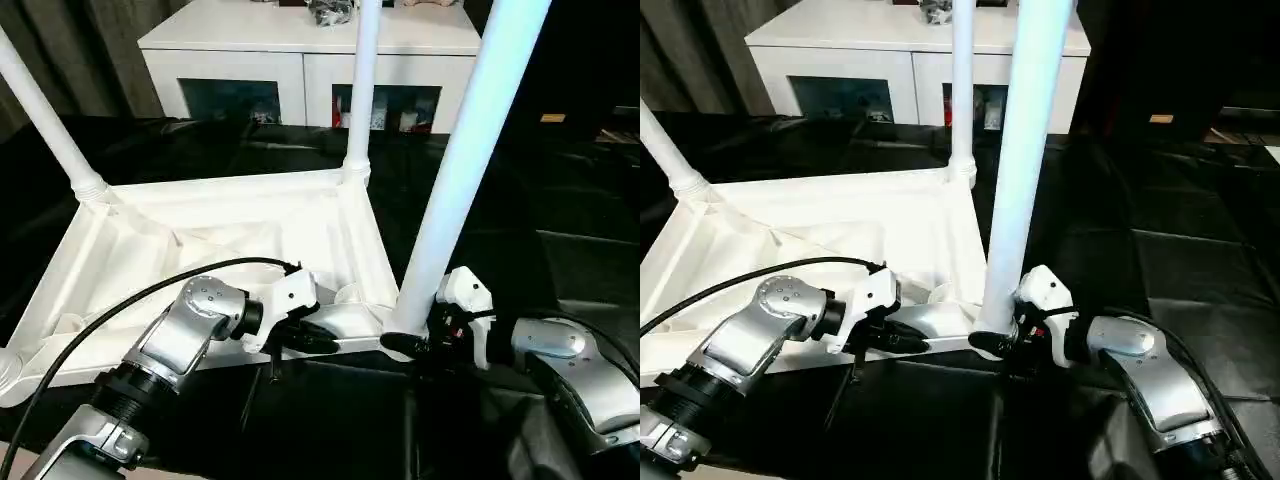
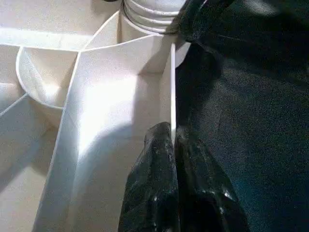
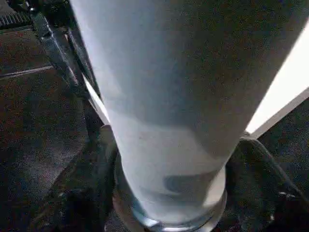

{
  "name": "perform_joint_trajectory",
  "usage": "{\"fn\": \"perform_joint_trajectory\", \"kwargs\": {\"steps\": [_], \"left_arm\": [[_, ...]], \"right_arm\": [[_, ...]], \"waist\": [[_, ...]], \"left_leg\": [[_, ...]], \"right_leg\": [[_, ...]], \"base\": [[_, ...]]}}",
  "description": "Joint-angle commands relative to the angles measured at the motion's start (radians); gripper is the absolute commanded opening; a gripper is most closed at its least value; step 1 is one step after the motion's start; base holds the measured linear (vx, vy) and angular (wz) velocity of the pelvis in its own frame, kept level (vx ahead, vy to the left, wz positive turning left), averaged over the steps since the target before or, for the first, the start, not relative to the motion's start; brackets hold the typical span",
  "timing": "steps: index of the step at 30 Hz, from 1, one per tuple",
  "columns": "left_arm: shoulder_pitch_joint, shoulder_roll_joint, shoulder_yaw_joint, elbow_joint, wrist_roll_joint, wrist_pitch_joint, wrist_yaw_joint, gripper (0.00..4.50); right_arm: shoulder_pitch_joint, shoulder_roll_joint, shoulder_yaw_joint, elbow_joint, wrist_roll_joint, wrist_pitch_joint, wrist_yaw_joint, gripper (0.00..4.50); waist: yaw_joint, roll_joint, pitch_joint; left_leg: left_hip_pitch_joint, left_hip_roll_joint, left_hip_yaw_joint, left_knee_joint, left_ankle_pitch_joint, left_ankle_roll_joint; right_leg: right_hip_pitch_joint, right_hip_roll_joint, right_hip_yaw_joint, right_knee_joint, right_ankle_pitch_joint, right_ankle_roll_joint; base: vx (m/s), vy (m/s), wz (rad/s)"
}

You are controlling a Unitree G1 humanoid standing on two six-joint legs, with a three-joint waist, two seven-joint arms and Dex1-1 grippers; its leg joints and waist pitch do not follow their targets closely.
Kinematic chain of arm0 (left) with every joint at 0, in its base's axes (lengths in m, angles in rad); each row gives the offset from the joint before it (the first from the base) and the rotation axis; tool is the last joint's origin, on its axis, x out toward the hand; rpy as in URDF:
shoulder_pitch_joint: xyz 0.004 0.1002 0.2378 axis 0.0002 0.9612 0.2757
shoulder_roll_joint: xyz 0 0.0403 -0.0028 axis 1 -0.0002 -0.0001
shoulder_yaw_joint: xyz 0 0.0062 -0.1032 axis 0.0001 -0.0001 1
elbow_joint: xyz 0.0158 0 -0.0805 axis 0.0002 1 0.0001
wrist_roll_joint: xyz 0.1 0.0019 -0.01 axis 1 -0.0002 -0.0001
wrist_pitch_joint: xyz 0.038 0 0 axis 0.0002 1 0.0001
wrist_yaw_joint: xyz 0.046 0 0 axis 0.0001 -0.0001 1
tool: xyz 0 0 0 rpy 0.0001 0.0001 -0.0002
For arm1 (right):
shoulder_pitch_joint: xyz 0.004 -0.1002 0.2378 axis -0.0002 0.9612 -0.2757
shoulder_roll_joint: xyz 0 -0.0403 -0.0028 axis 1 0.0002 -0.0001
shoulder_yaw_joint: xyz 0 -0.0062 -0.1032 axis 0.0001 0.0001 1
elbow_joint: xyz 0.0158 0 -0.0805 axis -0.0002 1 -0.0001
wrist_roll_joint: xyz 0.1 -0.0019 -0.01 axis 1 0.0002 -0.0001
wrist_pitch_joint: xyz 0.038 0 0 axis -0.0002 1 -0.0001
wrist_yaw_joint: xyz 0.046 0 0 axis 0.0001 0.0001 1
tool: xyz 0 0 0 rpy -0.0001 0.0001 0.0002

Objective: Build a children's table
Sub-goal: Rotate leg to tighten

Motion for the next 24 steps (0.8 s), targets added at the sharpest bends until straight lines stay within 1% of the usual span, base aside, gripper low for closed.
{"fn": "perform_joint_trajectory", "kwargs": {"steps": [1,5,7,8,9,10,11,12,13,14,15,16,17,18,19,20,21,22,23,24], "left_arm": [[0.015,0.008,-0.038,-0.014,-0.004,0.012,-0.048,0.0],[0.017,0.01,-0.041,-0.018,-0.005,0.024,-0.051,0.0],[0.017,0.009,-0.04,-0.018,0.002,0.023,-0.038,0.0],[0.016,0.002,-0.036,-0.012,0.005,0.023,-0.021,0.0],[0.007,-0.026,-0.018,0.011,0.015,0.028,0.037,0.0],[0.0,-0.047,-0.008,0.028,0.02,0.03,0.074,0.0],[-0.007,-0.068,0.002,0.045,0.027,0.037,0.114,0.0],[-0.016,-0.093,0.007,0.065,0.041,0.043,0.163,0.0],[-0.02,-0.106,0.007,0.074,0.049,0.048,0.188,0.0],[-0.021,-0.113,0.007,0.077,0.052,0.05,0.199,0.0],[-0.03,-0.169,0.019,0.1,0.065,0.078,0.29,0.0],[-0.036,-0.206,0.028,0.115,0.068,0.097,0.341,0.0],[-0.037,-0.213,0.03,0.118,0.068,0.1,0.351,0.0],[-0.045,-0.263,0.048,0.14,0.069,0.124,0.425,0.0],[-0.052,-0.297,0.059,0.158,0.072,0.133,0.476,0.0],[-0.06,-0.327,0.068,0.18,0.077,0.133,0.523,0.0],[-0.067,-0.346,0.073,0.196,0.081,0.129,0.554,0.0],[-0.078,-0.371,0.076,0.225,0.094,0.116,0.593,0.0],[-0.091,-0.396,0.076,0.258,0.109,0.099,0.63,0.0],[-0.104,-0.414,0.073,0.286,0.125,0.081,0.657,0.0]], "right_arm": [[-0.008,-0.005,0.004,0.017,-0.011,0.018,-0.003,2.76],[-0.01,0.0,-0.001,0.034,-0.02,0.02,-0.015,2.67],[-0.013,0.013,-0.004,0.054,-0.033,0.029,-0.043,2.67],[-0.017,0.024,-0.004,0.073,-0.051,0.03,-0.075,2.67],[-0.03,0.063,-0.019,0.118,-0.074,0.047,-0.161,2.66],[-0.039,0.091,-0.03,0.142,-0.084,0.054,-0.214,2.66],[-0.048,0.121,-0.043,0.165,-0.091,0.065,-0.27,2.66],[-0.059,0.163,-0.058,0.187,-0.094,0.086,-0.338,2.66],[-0.064,0.188,-0.065,0.199,-0.096,0.095,-0.374,2.66],[-0.067,0.199,-0.068,0.204,-0.098,0.098,-0.392,2.66],[-0.088,0.282,-0.099,0.244,-0.107,0.12,-0.531,2.66],[-0.102,0.33,-0.116,0.273,-0.114,0.127,-0.611,2.66],[-0.105,0.338,-0.12,0.278,-0.115,0.128,-0.625,2.65],[-0.124,0.395,-0.147,0.318,-0.124,0.128,-0.733,2.65],[-0.14,0.436,-0.17,0.346,-0.125,0.121,-0.806,2.65],[-0.154,0.476,-0.193,0.373,-0.121,0.108,-0.874,2.65],[-0.164,0.5,-0.206,0.391,-0.117,0.095,-0.914,2.65],[-0.183,0.529,-0.209,0.419,-0.124,0.08,-0.955,2.65],[-0.209,0.557,-0.198,0.454,-0.142,0.058,-0.988,2.65],[-0.243,0.584,-0.178,0.492,-0.149,0.038,-0.976,2.65]], "waist": [[0.0,-0.01,-0.046],[0.0,-0.01,-0.047],[-0.002,-0.01,-0.045],[-0.003,-0.009,-0.044],[-0.004,-0.009,-0.043],[-0.009,-0.009,-0.039],[-0.014,-0.01,-0.037],[-0.014,-0.011,-0.037],[-0.019,-0.012,-0.035],[-0.023,-0.011,-0.034],[-0.025,-0.015,-0.033],[-0.03,-0.014,-0.03],[-0.038,-0.012,-0.03],[-0.038,-0.014,-0.031],[-0.042,-0.012,-0.031],[-0.042,-0.013,-0.033],[-0.043,-0.011,-0.032],[-0.043,-0.017,-0.034],[-0.043,-0.014,-0.033],[-0.045,-0.017,-0.034]], "left_leg": [[0.006,0.053,-0.016,-0.073,-0.131,0.094],[0.006,0.053,-0.016,-0.072,-0.123,0.098],[0.006,0.053,-0.016,-0.074,-0.144,0.093],[0.006,0.053,-0.016,-0.076,-0.157,0.085],[0.006,0.053,-0.016,-0.077,-0.162,0.08],[0.004,0.051,-0.016,-0.081,-0.184,0.062],[0.007,0.05,-0.018,-0.084,-0.222,0.035],[0.01,0.049,-0.018,-0.084,-0.239,0.024],[0.011,0.047,-0.019,-0.086,-0.261,0.009],[0.013,0.047,-0.021,-0.089,-0.288,-0.003],[0.013,0.046,-0.022,-0.09,-0.296,-0.007],[0.017,0.046,-0.022,-0.092,-0.324,-0.018],[0.02,0.042,-0.025,-0.093,-0.355,-0.03],[0.019,0.043,-0.028,-0.093,-0.36,-0.034],[0.02,0.043,-0.027,-0.094,-0.359,-0.04],[0.023,0.042,-0.027,-0.093,-0.369,-0.044],[0.021,0.041,-0.028,-0.094,-0.372,-0.044],[0.018,0.041,-0.029,-0.095,-0.371,-0.04],[0.021,0.04,-0.027,-0.095,-0.376,-0.038],[0.022,0.037,-0.028,-0.094,-0.388,-0.037]], "right_leg": [[0.047,-0.054,0.042,-0.053,-0.035,-0.291],[0.048,-0.054,0.041,-0.052,-0.024,-0.295],[0.047,-0.053,0.041,-0.055,-0.053,-0.294],[0.047,-0.053,0.041,-0.057,-0.076,-0.29],[0.046,-0.053,0.041,-0.058,-0.089,-0.287],[0.044,-0.053,0.04,-0.062,-0.135,-0.281],[0.044,-0.054,0.039,-0.069,-0.206,-0.264],[0.043,-0.055,0.04,-0.073,-0.235,-0.255],[0.041,-0.054,0.043,-0.077,-0.268,-0.24],[0.04,-0.054,0.042,-0.081,-0.303,-0.223],[0.04,-0.053,0.042,-0.083,-0.317,-0.214],[0.033,-0.052,0.042,-0.088,-0.353,-0.203],[0.03,-0.053,0.04,-0.092,-0.404,-0.189],[0.032,-0.054,0.04,-0.092,-0.416,-0.18],[0.026,-0.052,0.042,-0.093,-0.404,-0.178],[0.024,-0.052,0.042,-0.097,-0.409,-0.173],[0.021,-0.054,0.043,-0.099,-0.412,-0.171],[0.027,-0.052,0.042,-0.099,-0.405,-0.16],[0.02,-0.051,0.043,-0.101,-0.4,-0.158],[0.021,-0.05,0.041,-0.102,-0.409,-0.152]], "base": [[0.0,0.0,0.0],[0.0,0.0,0.0],[0.0,0.0,0.0],[0.0,0.0,0.0],[0.0,0.0,0.0],[0.0,0.0,0.0],[0.0,0.0,0.0],[0.0,0.0,0.0],[0.0,0.0,0.0],[0.0,0.0,0.0],[0.0,0.0,0.0],[0.0,0.0,0.0],[0.0,0.0,0.0],[0.0,0.0,0.0],[0.0,0.0,0.0],[0.0,0.0,0.0],[0.0,0.0,0.0],[0.0,0.0,0.0],[0.0,0.0,0.0],[0.0,0.0,0.0]]}}
